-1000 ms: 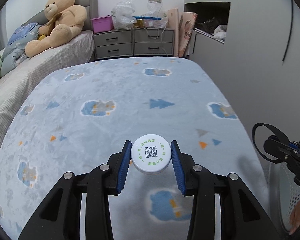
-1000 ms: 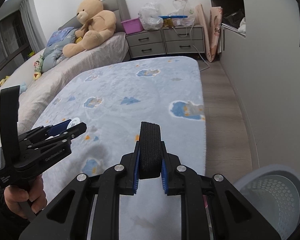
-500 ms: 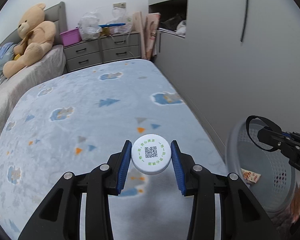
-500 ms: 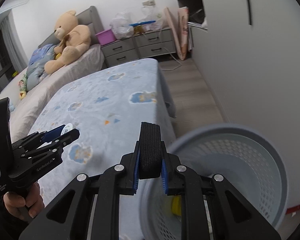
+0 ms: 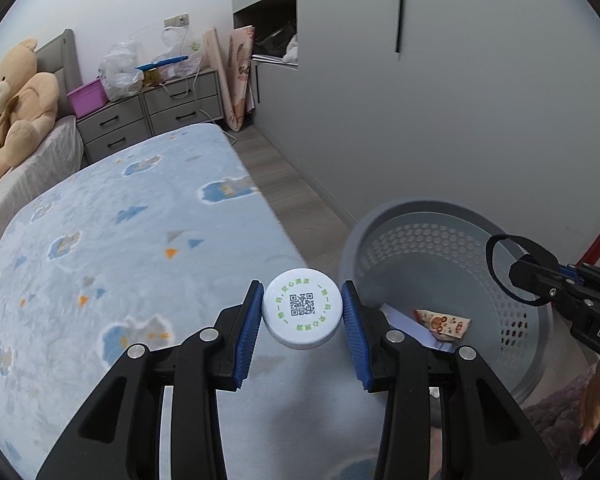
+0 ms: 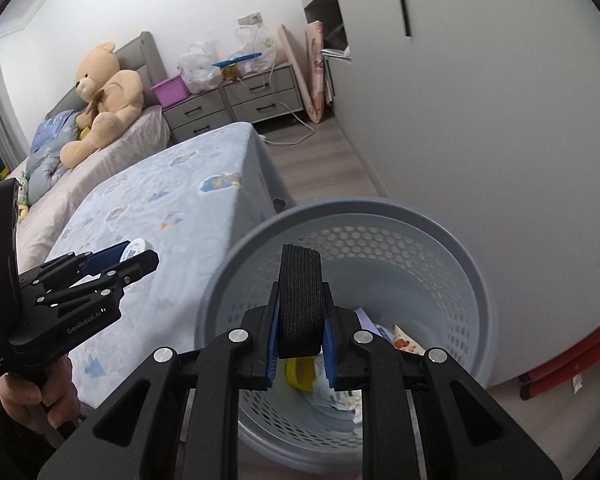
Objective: Collect trash
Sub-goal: 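Carry the white cap and black strap over the grey basket and release both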
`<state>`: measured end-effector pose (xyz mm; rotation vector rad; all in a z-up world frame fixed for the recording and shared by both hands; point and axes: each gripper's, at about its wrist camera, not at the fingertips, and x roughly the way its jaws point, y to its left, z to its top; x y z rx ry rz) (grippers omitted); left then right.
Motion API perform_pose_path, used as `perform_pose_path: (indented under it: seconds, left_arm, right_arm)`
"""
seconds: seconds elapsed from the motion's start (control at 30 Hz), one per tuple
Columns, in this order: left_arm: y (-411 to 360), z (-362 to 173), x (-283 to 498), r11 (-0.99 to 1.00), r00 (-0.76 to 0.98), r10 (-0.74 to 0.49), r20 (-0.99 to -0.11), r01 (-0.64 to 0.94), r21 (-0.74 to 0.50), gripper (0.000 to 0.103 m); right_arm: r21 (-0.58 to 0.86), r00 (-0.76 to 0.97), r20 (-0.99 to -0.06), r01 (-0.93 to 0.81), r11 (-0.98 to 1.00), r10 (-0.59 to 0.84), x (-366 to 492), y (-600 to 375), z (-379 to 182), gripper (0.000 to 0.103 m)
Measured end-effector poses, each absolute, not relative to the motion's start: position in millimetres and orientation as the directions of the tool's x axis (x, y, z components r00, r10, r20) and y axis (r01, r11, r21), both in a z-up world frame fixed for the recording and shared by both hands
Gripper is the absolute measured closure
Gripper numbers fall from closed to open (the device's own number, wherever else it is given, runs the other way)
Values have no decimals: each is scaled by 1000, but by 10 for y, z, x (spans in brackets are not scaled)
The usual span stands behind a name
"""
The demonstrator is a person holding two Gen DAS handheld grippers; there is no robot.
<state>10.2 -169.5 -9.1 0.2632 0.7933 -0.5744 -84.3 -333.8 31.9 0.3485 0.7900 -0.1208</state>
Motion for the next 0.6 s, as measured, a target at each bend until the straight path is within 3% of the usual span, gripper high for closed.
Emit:
perform_pose_path:
  seconds: [0.6]
  left_arm:
    - [-2357,-176,116,762,523,-406,-749,646,38,64]
  right_arm:
    - [295,682,-731,329,897,-10,-942,-3721,157,83]
